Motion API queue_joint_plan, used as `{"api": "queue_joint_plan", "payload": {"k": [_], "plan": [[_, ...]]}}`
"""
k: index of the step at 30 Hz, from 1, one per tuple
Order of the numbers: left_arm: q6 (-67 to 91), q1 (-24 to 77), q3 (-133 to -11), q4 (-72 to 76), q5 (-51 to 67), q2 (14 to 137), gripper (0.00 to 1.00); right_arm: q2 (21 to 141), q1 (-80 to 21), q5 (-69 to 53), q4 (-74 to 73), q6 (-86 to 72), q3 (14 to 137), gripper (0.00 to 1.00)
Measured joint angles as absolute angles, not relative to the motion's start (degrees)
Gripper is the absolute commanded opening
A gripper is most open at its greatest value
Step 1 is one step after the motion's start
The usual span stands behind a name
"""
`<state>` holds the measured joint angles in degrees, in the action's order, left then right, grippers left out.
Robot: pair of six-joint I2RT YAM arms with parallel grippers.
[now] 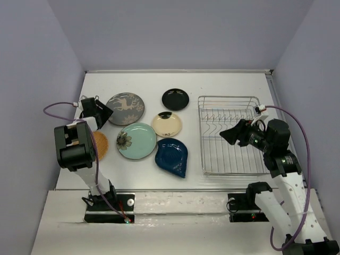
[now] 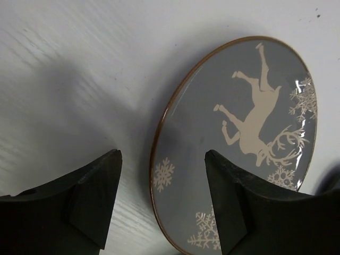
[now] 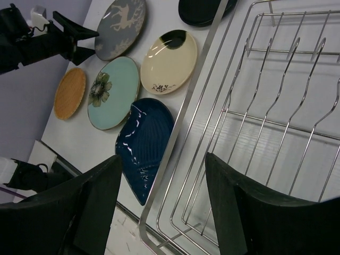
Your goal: Load the plates into the dish rack
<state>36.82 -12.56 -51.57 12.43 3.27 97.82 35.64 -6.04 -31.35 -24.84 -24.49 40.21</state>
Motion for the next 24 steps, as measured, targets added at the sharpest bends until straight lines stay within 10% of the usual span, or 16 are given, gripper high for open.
{"api": "queue_joint_plan", "payload": {"k": [5,15,24], "plan": [[38.13,-13.41,-51.72,17.89,8.69,101.93,0.69,35.59,-6.04,-31.35,-24.82,-24.45,39.88,0.69],[41.45,-14.15,-51.42,25.74,14.33,106.78,0.06,37.82,-6.04,-30.83,-24.8,-24.43,39.53,0.68],[46.59,-13.89,-47.24,36.25,18.35,104.14,0.06,39.4,-6.04,-32.56,-20.43,-27.66,39.53,0.74]]}}
